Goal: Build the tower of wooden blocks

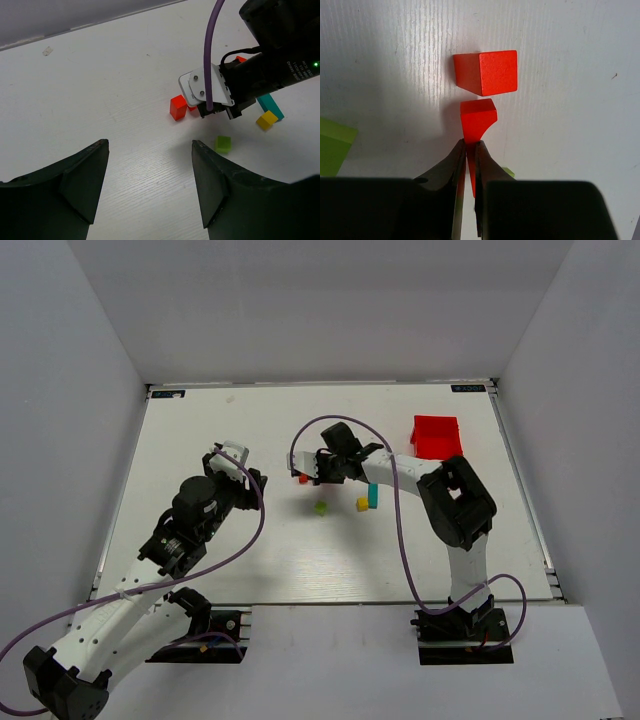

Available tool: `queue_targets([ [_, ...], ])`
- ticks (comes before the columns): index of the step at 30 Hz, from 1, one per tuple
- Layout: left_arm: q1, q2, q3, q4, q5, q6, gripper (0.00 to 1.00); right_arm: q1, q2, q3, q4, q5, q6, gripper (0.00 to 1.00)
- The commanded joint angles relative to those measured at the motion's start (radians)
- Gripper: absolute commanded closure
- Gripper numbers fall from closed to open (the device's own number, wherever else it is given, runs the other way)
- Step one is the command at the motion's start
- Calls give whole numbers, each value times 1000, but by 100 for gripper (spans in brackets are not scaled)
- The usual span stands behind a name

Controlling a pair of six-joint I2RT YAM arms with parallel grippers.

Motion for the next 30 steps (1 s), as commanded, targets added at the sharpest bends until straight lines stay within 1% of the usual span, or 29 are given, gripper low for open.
queue_targets([
  [1, 3, -5, 3, -7, 16, 3, 23, 1, 17, 45, 4, -11, 19, 100],
  [30, 3, -5, 3, -7, 16, 3, 23, 7, 49, 65, 6, -19, 43, 100],
])
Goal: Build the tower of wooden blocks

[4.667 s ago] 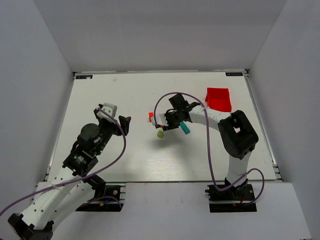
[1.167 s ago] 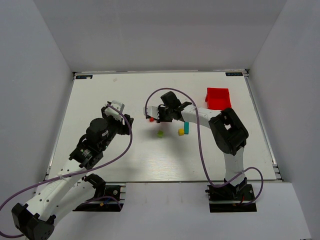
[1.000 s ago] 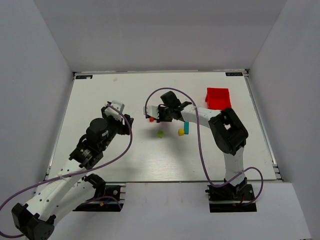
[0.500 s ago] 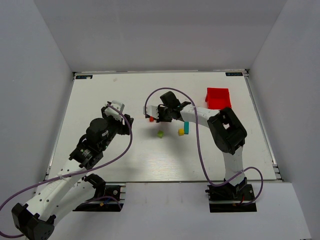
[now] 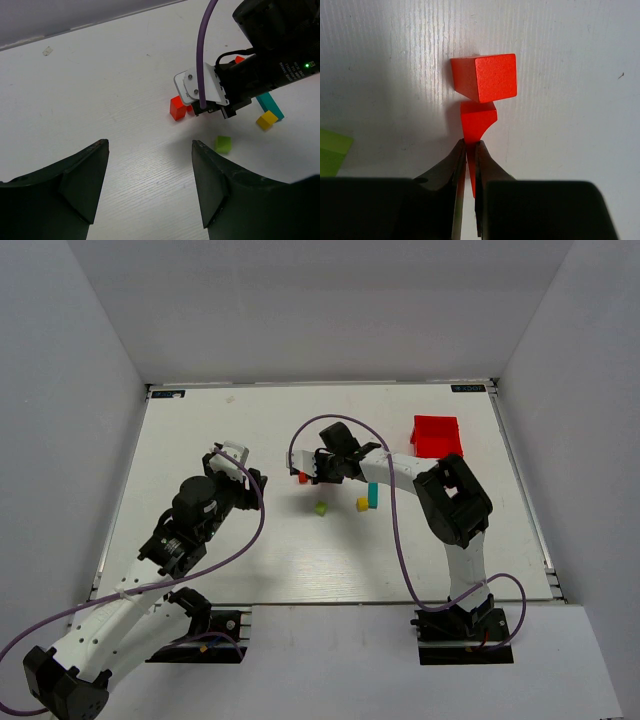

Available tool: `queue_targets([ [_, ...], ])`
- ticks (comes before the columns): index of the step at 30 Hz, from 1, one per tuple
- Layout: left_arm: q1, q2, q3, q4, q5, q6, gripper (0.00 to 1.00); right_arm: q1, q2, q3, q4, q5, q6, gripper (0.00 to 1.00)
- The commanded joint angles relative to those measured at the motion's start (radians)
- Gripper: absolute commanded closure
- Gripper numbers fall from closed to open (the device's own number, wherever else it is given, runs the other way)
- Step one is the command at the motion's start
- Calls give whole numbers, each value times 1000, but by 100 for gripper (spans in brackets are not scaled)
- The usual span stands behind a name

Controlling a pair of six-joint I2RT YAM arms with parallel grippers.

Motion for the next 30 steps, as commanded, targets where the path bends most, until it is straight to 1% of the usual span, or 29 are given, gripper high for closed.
queue_targets([
  [1, 3, -5, 3, -7, 16, 3, 23, 7, 15, 38, 5, -20, 15, 100],
  [30, 3, -5, 3, -7, 16, 3, 23, 21, 32, 46, 15, 3, 49, 100],
])
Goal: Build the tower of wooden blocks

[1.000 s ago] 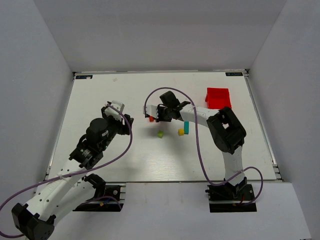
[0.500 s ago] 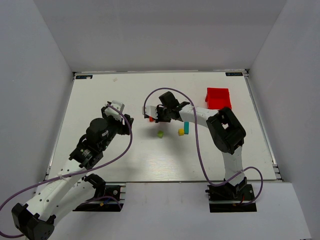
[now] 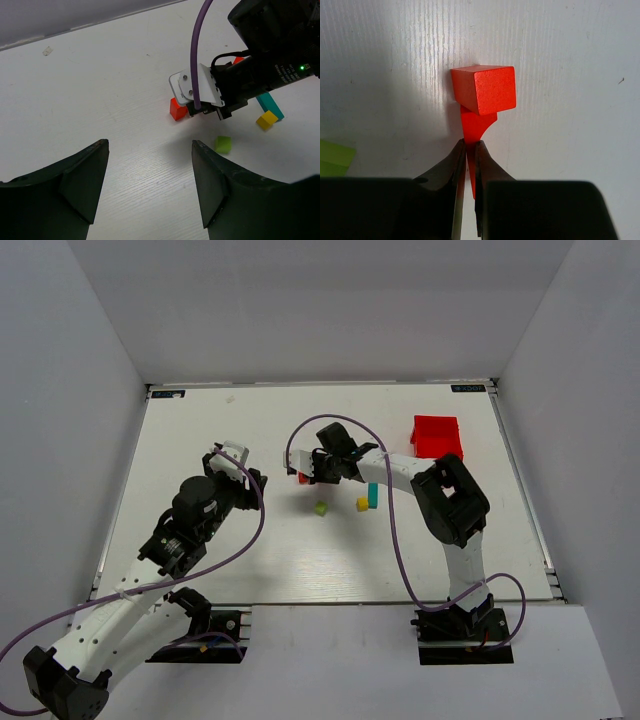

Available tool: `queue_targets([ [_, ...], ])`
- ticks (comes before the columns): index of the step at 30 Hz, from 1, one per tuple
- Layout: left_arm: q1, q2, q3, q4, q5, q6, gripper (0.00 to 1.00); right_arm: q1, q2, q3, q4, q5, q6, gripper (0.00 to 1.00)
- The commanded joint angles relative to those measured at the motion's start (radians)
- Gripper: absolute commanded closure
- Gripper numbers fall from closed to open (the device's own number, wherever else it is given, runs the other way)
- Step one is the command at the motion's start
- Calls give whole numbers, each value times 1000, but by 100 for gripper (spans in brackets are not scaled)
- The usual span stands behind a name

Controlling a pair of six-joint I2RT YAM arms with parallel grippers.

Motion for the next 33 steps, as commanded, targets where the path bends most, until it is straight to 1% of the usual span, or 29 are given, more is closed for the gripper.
queue_targets([
  [1, 3, -5, 4, -7, 16, 3, 23, 6, 17, 28, 12, -3, 21, 100],
  [33, 3, -5, 4, -7, 16, 3, 23, 9, 12, 25, -3, -30, -1, 100],
])
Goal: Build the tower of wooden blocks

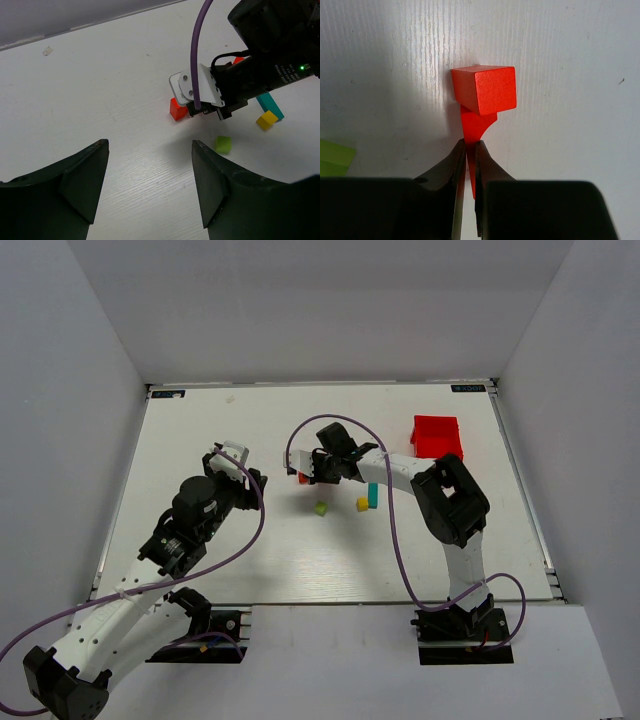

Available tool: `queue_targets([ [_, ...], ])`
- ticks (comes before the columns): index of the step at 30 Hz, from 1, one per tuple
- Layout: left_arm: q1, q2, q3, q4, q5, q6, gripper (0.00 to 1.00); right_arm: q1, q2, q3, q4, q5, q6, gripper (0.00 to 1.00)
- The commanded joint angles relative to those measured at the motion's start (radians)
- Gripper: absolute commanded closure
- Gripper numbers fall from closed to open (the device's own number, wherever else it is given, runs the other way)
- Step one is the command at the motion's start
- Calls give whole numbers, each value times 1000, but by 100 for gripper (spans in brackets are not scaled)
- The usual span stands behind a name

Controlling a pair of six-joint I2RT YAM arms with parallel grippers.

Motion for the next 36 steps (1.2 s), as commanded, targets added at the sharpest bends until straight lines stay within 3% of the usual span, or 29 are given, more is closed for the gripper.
queue_targets([
  [1, 3, -5, 3, -7, 16, 3, 23, 8, 12, 24, -2, -25, 3, 100],
  [6, 3, -5, 3, -7, 16, 3, 23, 11, 11, 24, -2, -25, 2, 97],
  [9, 3, -5, 3, -7, 16, 3, 23, 9, 11, 24, -2, -23, 3, 90],
  [13, 3, -5, 3, -7, 16, 3, 23, 6, 14, 21, 2, -20, 3, 70],
  [21, 3, -5, 3, -7, 16, 3, 23, 9, 12, 19, 8, -15, 5, 58],
  [23, 3, -5, 3, -7, 16, 3, 23, 11, 6, 15, 11, -14, 6, 51],
  [28, 3, -5, 3, -7, 16, 3, 23, 6, -43, 2, 8, -20, 19, 46],
  [36, 3, -5, 3, -7, 16, 3, 23, -29, -288, -96, 11, -54, 58, 45],
])
